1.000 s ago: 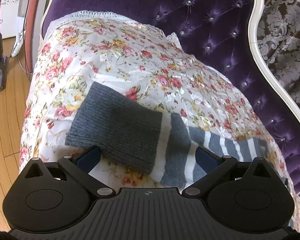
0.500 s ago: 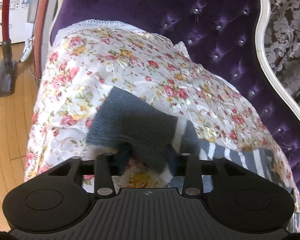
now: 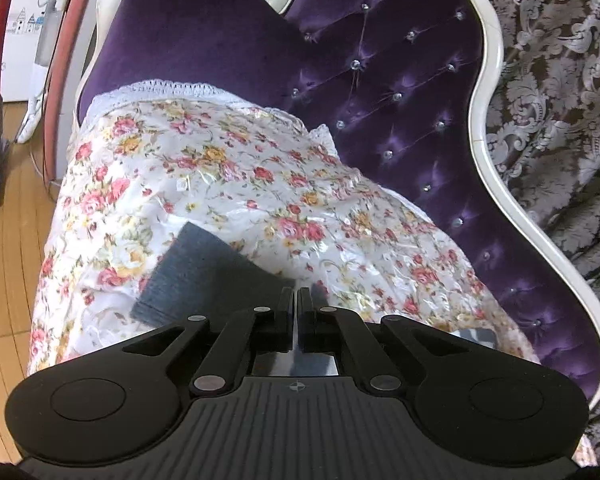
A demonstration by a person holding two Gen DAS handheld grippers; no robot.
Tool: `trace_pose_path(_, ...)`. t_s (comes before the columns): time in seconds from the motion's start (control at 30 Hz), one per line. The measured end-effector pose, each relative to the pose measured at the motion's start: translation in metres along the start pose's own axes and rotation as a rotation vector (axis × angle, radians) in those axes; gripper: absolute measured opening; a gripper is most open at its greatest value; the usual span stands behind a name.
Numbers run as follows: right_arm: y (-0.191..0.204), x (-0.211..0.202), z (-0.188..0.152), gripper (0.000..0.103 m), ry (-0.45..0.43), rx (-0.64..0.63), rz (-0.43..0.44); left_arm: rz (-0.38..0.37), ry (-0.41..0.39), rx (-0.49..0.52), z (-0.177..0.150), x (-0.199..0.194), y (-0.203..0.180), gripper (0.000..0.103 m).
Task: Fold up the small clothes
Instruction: 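Close the left tool on the sleeve cuff and lift it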
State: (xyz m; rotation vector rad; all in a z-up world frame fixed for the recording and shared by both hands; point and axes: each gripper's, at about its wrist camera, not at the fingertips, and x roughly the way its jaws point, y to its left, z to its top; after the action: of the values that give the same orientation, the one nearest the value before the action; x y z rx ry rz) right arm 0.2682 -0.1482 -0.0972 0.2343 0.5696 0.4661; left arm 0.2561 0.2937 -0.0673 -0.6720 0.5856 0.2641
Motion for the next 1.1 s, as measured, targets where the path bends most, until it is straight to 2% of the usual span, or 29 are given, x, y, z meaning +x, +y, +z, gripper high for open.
trace_pose_path(0.07,-0.002,-0.001,0.001,0.102,-0.003,0.006,-0.001,0.006,0.014,-0.041,-0.004,0.001,0.004,0.004)
trace_pose_path(0.1,-0.003,-0.002,0.001,0.102,-0.004,0.008,-0.003,0.001,0.023,-0.066,-0.007,0.003,0.009,0.011)
trace_pose_path(0.13,-0.004,-0.003,0.001,0.102,-0.007,0.012,-0.004,-0.004,0.037,-0.090,-0.009,0.005,0.014,0.033)
trace_pose_path(0.17,-0.005,-0.005,0.001,0.102,-0.008,0.016,-0.005,-0.011,0.048,-0.114,-0.011,0.007,0.020,0.045)
trace_pose_path(0.2,-0.007,-0.005,0.002,0.102,-0.008,0.023,-0.006,-0.017,0.052,-0.135,-0.013,0.009,0.025,0.064)
trace_pose_path(0.23,-0.007,-0.006,0.002,0.102,-0.007,0.027,-0.005,-0.018,0.053,-0.149,-0.014,0.010,0.030,0.071)
trace_pose_path(0.4,-0.007,-0.004,0.002,0.102,-0.005,0.031,-0.001,0.023,0.049,-0.171,-0.012,0.013,0.039,0.081)
trace_pose_path(0.53,-0.003,-0.001,0.000,0.102,0.008,0.019,0.007,-0.002,0.046,-0.201,-0.011,0.024,0.043,0.082)
trace_pose_path(0.8,0.000,0.004,-0.004,0.102,0.031,0.012,0.015,-0.034,-0.013,-0.241,-0.006,0.035,0.047,0.081)
trace_pose_path(0.87,0.000,0.003,-0.004,0.102,0.028,0.011,0.017,-0.024,-0.019,-0.222,-0.006,0.035,0.045,0.069)
trace_pose_path(0.93,0.000,0.002,-0.004,0.102,0.023,0.012,0.017,0.022,-0.019,-0.205,-0.006,0.035,0.044,0.033)
trace_pose_path(1.0,-0.001,0.001,-0.003,0.102,0.018,0.015,0.015,0.065,-0.020,-0.206,-0.007,0.035,0.046,0.020)
trace_pose_path(1.03,-0.001,0.000,-0.002,0.102,0.016,0.017,0.014,0.064,-0.024,-0.212,-0.007,0.034,0.047,0.012)
trace_pose_path(1.1,-0.002,0.000,-0.001,0.102,0.014,0.020,0.011,0.032,-0.041,-0.241,-0.007,0.031,0.051,0.006)
